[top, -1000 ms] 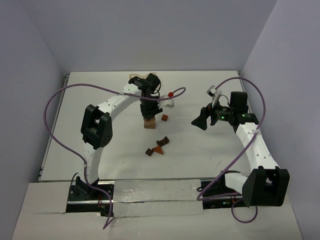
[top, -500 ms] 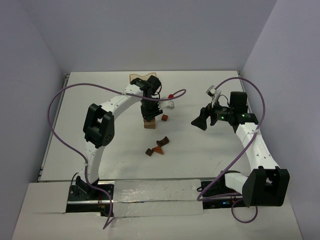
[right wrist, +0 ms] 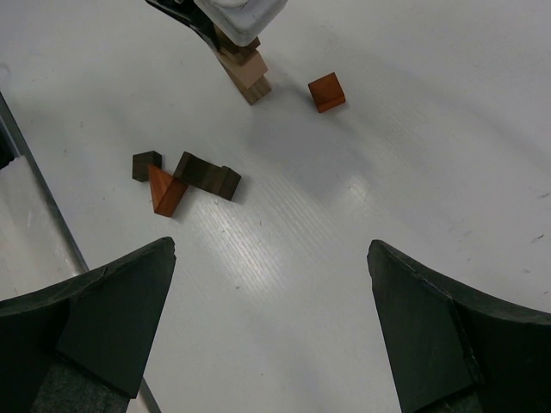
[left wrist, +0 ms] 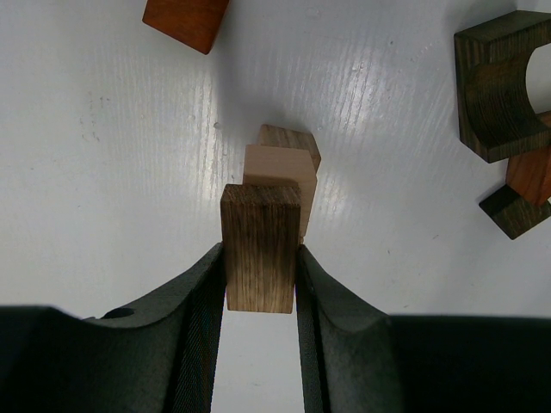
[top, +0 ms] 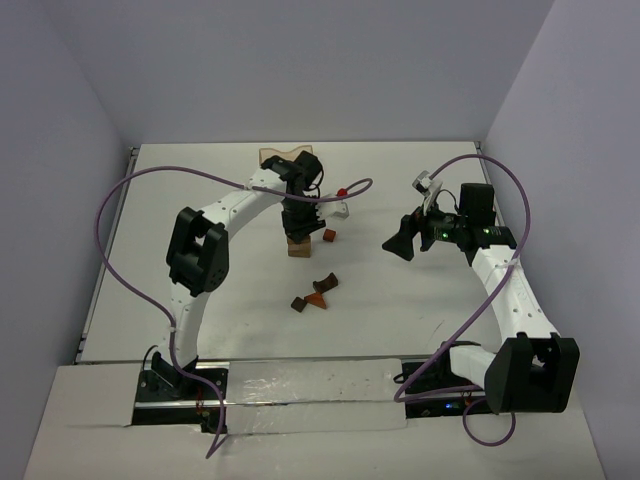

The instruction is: Build the wood block tower

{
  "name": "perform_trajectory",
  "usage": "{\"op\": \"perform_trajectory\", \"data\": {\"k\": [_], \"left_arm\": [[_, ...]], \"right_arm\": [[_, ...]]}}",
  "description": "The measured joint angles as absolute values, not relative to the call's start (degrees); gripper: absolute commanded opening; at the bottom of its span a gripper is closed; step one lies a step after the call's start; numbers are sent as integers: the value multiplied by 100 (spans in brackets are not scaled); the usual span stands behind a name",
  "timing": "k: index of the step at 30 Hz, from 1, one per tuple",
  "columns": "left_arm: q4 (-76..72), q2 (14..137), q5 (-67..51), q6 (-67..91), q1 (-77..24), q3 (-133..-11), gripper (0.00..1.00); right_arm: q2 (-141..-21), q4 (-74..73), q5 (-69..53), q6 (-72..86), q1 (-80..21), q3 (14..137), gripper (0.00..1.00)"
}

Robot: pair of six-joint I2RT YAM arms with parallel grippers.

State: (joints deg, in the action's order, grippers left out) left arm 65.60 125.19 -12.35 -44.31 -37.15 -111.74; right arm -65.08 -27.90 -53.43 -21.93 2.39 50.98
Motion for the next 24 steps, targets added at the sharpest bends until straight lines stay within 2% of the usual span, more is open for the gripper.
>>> {"op": "perform_trajectory", "data": {"k": [24], "left_arm": [[6677, 12521, -1238, -4429, -3754, -11266, 37]], "right_arm": [[-6508, -2790, -5324, -2193, 196, 5098, 100]]}}
